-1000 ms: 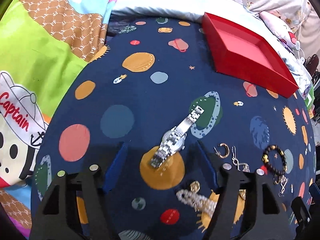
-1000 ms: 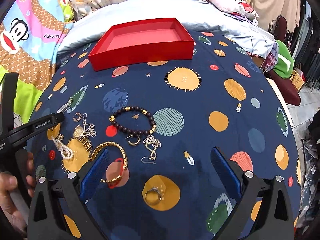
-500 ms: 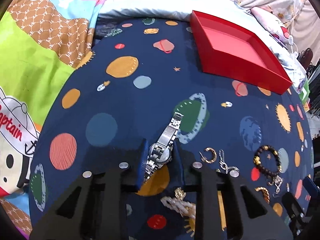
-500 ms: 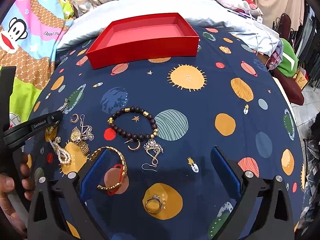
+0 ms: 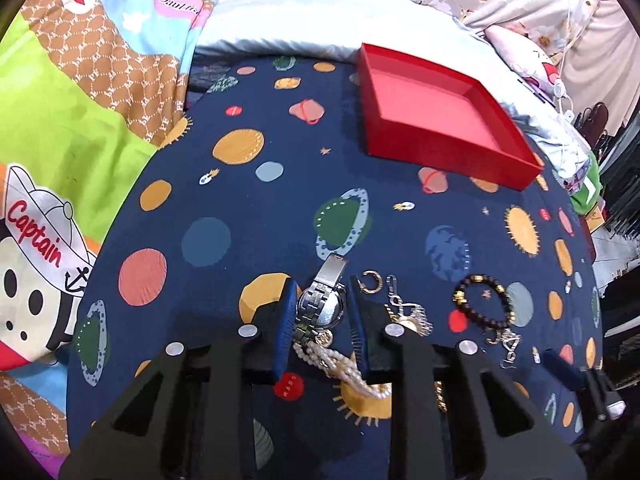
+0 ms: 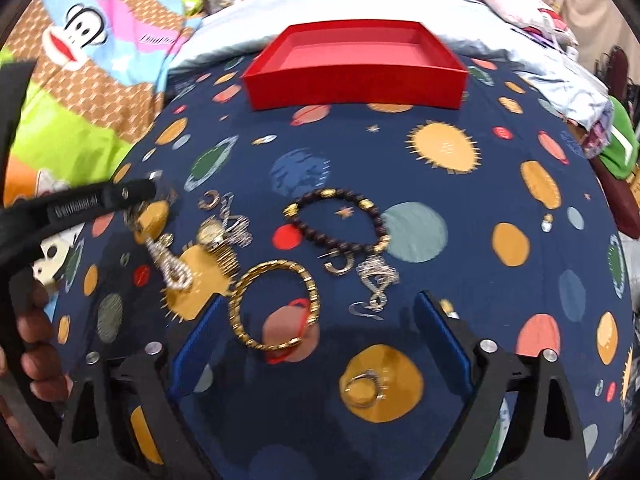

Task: Organize jewelry
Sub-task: 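Lift the silver watch with the left gripper while the right gripper grasps the gold bangle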

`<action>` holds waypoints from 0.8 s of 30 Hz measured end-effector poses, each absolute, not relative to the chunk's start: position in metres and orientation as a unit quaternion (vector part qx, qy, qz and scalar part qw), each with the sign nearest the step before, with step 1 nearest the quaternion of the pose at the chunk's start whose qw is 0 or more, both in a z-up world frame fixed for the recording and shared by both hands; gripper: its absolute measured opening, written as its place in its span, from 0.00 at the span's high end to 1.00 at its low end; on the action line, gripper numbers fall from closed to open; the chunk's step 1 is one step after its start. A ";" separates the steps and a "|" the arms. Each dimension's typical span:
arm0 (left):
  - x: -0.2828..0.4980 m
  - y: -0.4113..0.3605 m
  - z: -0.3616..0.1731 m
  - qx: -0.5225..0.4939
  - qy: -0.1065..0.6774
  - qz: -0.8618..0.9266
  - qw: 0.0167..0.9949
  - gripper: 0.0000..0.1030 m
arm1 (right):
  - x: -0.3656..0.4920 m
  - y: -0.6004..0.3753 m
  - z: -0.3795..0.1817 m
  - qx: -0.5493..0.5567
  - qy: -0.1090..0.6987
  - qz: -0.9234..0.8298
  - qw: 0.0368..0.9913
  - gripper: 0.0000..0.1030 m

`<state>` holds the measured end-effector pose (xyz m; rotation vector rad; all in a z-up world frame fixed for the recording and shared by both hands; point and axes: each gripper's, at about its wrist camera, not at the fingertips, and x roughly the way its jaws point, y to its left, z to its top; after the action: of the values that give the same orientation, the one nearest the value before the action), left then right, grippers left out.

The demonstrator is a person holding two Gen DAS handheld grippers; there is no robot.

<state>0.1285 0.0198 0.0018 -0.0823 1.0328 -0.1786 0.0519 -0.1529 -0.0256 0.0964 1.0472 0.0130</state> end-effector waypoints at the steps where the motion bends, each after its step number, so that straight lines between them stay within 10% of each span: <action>1: 0.127 0.020 0.004 -0.041 0.491 -0.088 0.866 0.76 | 0.052 -0.149 -0.027 0.042 0.501 0.011 0.864 0.12; 13: 0.119 0.024 0.007 -0.044 0.496 -0.089 0.863 0.76 | 0.063 -0.132 -0.050 0.011 0.521 0.025 0.853 0.18; 24: 0.116 0.023 0.011 -0.041 0.497 -0.088 0.862 0.76 | 0.063 -0.136 -0.046 0.002 0.512 0.023 0.859 0.46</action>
<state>0.1162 0.0233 0.0108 -0.0869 1.0422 -0.1841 0.0631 -0.1357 -0.0460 0.0046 1.0743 0.0484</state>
